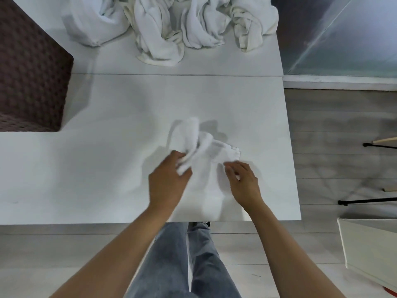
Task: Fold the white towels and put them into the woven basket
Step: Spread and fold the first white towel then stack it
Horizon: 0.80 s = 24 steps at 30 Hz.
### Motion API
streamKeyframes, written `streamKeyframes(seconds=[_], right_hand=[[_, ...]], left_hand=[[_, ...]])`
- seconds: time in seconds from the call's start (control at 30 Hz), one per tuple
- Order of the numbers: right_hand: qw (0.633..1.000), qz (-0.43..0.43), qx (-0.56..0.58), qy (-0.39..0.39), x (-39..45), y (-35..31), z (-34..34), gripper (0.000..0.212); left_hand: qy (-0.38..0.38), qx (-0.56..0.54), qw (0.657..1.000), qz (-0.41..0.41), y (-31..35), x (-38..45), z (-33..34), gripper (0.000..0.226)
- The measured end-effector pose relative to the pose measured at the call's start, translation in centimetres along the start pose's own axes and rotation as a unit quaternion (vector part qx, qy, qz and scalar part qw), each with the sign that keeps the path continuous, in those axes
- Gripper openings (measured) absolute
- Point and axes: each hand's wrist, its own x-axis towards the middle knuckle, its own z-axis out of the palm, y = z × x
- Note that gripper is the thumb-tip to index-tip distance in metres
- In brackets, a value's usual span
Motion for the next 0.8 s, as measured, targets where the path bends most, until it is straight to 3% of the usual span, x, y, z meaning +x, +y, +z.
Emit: streamKeyframes(seconds=[0.2, 0.27, 0.4, 0.43, 0.5, 0.6, 0.7, 0.8], right_hand=[[0.966, 0.12, 0.228, -0.033, 0.0, -1.7, -1.3, 0.061], [0.968, 0.102, 0.226, -0.036, 0.2, -2.2, -1.9, 0.067], [0.983, 0.11, 0.149, 0.006, 1.3, -1.5, -1.3, 0.042], [0.985, 0.115, 0.129, 0.021, 1.5, -1.2, -0.9, 0.036], [0.987, 0.116, 0.095, 0.052, 1.4, -0.9, -0.4, 0.023], [0.986, 0.113, 0.088, 0.087, 0.7, -0.6, 0.2, 0.017], [0.982, 0.118, 0.115, 0.096, 0.4, -0.4, 0.0, 0.032], [0.988, 0.076, 0.082, 0.102, 0.1, -0.4, -0.8, 0.05]], left_hand=[[-0.066, 0.111, 0.984, 0.119, 1.1, -1.5, 6.7, 0.031], [-0.099, 0.122, 0.979, 0.129, 0.8, -1.7, 8.0, 0.032], [-0.209, 0.073, 0.961, 0.167, -0.1, -1.2, 7.2, 0.048], [-0.211, 0.062, 0.961, 0.167, -0.4, -1.0, 6.4, 0.048], [-0.145, 0.085, 0.972, 0.165, -1.3, -0.4, 5.0, 0.034], [-0.052, 0.127, 0.988, 0.073, -3.0, 0.3, 3.6, 0.031], [-0.109, 0.062, 0.99, -0.071, -4.2, 0.8, 3.6, 0.041], [-0.178, -0.079, 0.962, -0.19, -4.4, 0.9, 4.1, 0.046]])
